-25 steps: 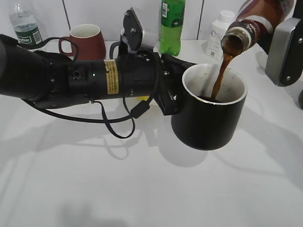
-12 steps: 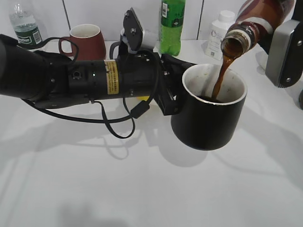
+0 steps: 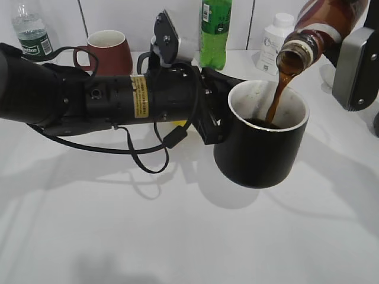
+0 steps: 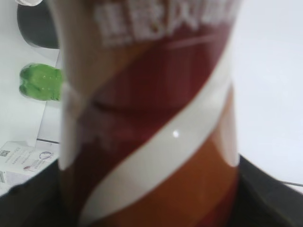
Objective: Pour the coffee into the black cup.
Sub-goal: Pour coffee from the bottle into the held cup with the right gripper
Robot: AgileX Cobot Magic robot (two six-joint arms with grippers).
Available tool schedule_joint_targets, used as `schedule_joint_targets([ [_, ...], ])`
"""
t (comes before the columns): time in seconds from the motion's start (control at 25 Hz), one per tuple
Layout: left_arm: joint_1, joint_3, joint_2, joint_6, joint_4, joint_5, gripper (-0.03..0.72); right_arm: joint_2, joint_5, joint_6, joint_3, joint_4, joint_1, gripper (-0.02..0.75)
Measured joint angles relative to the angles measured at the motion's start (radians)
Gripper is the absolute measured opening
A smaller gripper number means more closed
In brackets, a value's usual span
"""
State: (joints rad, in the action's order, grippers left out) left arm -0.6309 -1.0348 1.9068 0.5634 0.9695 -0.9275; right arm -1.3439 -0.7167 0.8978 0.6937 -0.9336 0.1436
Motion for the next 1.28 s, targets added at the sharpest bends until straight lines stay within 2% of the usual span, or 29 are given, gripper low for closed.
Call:
schedule_joint_targets([
  [1.28,0.0,0.0,0.0,0.002,0.001,0.015,0.055,0.0,-0.001,0.08,0.0,0.003,0.0,0.529],
])
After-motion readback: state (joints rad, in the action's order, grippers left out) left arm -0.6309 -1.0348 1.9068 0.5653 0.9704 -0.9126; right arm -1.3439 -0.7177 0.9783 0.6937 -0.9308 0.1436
